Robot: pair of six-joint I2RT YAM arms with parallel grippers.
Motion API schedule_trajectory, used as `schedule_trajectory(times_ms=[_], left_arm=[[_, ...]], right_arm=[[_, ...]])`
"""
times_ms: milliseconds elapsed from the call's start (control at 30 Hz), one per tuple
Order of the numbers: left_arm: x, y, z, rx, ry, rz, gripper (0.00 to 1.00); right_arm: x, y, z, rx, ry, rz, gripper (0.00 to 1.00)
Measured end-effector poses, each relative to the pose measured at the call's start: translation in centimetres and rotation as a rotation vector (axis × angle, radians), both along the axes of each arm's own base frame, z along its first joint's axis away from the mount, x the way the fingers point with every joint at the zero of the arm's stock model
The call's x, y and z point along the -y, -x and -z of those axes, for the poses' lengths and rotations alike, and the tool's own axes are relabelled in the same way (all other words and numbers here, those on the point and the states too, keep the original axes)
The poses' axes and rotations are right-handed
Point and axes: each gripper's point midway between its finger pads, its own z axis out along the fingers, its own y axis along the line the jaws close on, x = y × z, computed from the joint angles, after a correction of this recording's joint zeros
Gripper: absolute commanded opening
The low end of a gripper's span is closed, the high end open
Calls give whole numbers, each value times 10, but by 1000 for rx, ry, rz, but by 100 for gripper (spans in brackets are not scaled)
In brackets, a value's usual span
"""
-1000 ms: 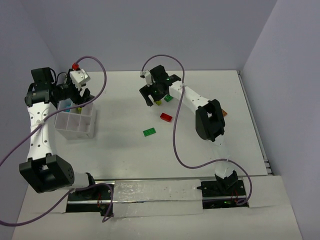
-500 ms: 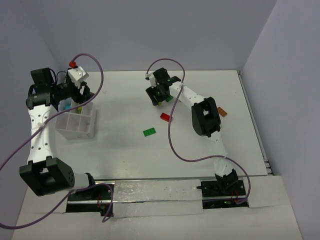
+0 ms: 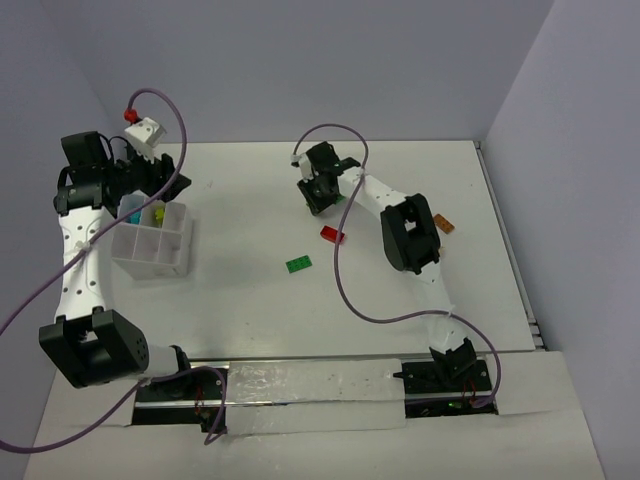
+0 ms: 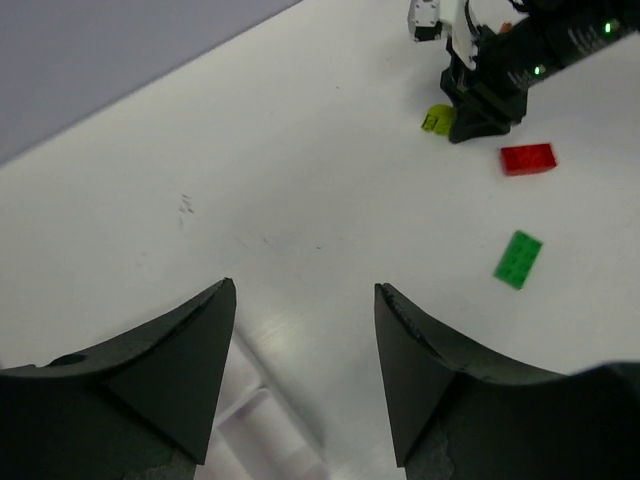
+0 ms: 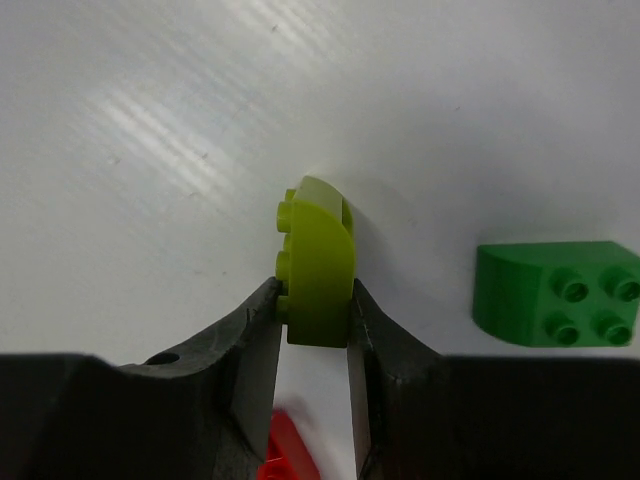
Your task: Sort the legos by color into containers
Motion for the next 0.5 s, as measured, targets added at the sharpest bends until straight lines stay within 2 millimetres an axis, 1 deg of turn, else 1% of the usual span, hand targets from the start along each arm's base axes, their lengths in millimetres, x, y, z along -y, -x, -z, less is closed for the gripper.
schedule_trajectory(times_ms=[33, 67, 100, 167, 200, 233, 300, 367, 433, 500], left_arm=[[1, -1, 2, -31, 34, -21, 79], [2, -1, 5, -64, 71, -40, 82], [4, 0, 9, -98, 112, -54, 85], [13, 7, 21, -177, 210, -64, 88], [20, 12, 30, -228, 266, -66, 88], [26, 18, 40, -280, 321, -66, 89], [36, 31, 60, -394, 411, -77, 89], [47, 39, 71, -474, 488, -85, 89], [58, 46, 72, -533, 548, -80, 89], [70, 52, 65, -573, 600, -60, 89]], right_arm=[[2, 7, -1, -10, -6, -6, 17], [4, 17, -2, -23, -14, -14, 13], [6, 29, -6, -41, -26, -26, 7], [7, 54, -22, -71, -68, -56, 3], [6, 64, -35, -72, -96, -75, 3], [1, 73, -52, -62, -130, -98, 3], [-13, 85, -91, -13, -200, -150, 2], [-32, 96, -130, 55, -275, -214, 2], [-53, 118, -164, 104, -335, -289, 1], [-74, 144, -189, 136, -381, -369, 0]])
